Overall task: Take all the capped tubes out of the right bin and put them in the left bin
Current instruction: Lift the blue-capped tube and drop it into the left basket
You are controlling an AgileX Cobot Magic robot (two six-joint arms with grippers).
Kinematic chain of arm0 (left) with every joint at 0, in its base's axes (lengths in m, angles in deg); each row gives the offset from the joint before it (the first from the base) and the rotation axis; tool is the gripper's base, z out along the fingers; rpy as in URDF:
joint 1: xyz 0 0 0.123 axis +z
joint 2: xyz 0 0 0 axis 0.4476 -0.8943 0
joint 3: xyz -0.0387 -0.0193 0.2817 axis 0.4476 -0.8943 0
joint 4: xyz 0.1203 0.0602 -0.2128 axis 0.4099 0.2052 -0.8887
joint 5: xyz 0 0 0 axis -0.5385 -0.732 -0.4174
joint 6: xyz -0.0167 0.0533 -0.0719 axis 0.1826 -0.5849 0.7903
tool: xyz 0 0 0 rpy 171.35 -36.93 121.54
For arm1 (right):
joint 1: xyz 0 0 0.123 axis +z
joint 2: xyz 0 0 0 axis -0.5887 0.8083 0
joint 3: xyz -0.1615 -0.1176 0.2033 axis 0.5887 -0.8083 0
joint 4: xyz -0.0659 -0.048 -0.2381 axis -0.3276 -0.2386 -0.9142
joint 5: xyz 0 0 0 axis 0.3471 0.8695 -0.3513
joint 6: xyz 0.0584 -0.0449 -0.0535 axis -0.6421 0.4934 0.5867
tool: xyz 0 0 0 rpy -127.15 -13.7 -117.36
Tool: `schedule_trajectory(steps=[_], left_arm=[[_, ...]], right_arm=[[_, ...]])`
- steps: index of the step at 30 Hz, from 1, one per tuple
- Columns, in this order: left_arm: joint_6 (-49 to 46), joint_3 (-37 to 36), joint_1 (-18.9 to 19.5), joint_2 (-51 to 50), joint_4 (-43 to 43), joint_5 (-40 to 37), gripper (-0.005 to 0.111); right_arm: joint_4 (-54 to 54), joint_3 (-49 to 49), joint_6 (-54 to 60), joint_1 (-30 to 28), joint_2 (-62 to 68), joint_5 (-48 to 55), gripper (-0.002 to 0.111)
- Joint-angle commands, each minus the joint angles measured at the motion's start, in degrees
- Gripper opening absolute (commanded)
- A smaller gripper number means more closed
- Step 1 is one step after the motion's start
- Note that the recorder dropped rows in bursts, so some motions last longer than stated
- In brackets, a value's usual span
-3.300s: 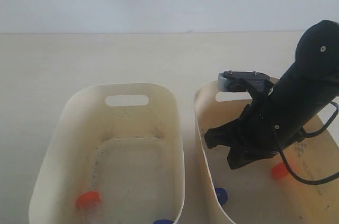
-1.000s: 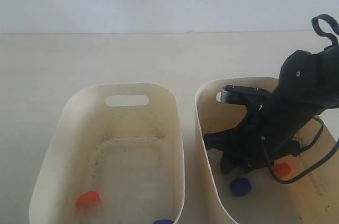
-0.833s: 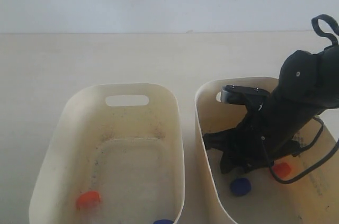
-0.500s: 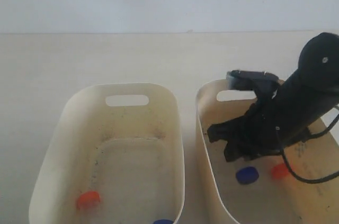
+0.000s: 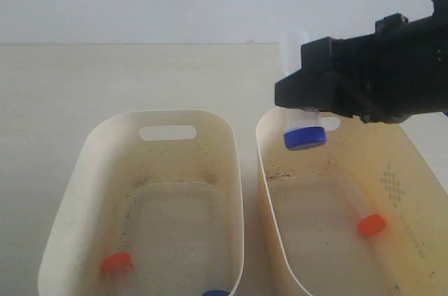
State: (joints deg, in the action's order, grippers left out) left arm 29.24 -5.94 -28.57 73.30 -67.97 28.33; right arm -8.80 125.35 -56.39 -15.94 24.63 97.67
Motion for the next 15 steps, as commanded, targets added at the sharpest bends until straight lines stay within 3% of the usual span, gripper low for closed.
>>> schedule_trajectory(steps=[1, 6, 10, 13, 14, 15], left_arm=[[0.4, 0.2, 0.0, 0.2, 0.1, 0.3, 0.004], [0.4, 0.2, 0.0, 0.2, 0.1, 0.3, 0.004], [0.4, 0.2, 0.0, 0.2, 0.1, 0.3, 0.004], [0.4, 0.2, 0.0, 0.2, 0.1, 0.3, 0.004], [0.4, 0.2, 0.0, 0.2, 0.1, 0.3, 0.004], [0.4, 0.2, 0.0, 0.2, 0.1, 0.3, 0.004]], right_arm=[[19.5, 0.0, 23.7, 0.2, 0.0, 3.8, 0.000], [26.7, 0.0, 39.4, 6.4, 3.1, 1.6, 0.000], [26.7, 0.0, 44.3, 13.0, 7.8, -4.6, 0.000], [26.7, 0.0, 44.2, 18.7, 15.1, -14.8, 0.001], [26.6, 0.0, 44.2, 19.0, 16.3, -15.0, 0.003], [26.6, 0.0, 44.2, 19.2, 18.7, -14.9, 0.016]])
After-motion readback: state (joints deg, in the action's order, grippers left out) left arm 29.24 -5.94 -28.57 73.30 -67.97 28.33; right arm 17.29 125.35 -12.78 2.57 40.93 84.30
